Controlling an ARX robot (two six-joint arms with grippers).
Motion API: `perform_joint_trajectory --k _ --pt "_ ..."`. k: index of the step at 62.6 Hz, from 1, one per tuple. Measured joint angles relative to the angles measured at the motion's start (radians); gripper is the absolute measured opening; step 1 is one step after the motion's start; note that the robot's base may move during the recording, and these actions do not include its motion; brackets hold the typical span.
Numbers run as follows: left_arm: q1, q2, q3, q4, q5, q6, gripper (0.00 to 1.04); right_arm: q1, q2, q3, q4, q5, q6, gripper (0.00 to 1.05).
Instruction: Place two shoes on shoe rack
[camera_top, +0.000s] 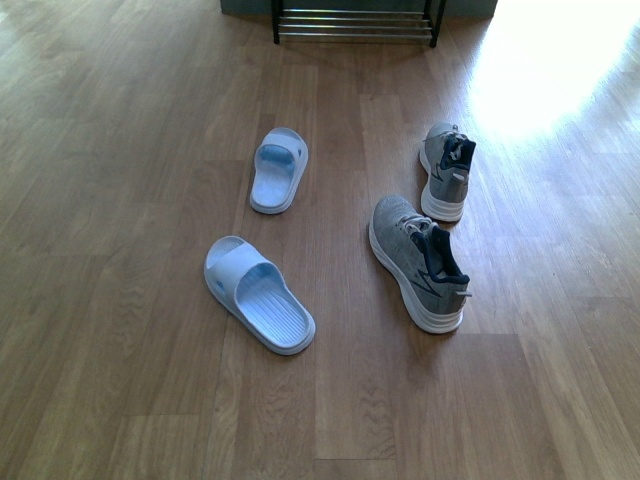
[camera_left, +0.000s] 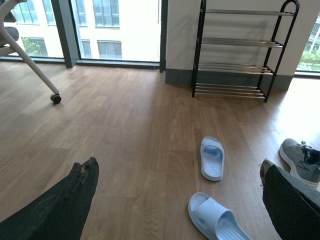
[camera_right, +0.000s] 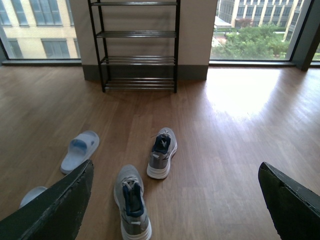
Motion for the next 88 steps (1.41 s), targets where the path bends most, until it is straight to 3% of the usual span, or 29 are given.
perform_joint_trajectory --k 88 --pt "0.000 0.000 0.000 0.000 0.000 0.000 0.95 0.000 0.000 0.000 0.000 0.000 0.000 0.96"
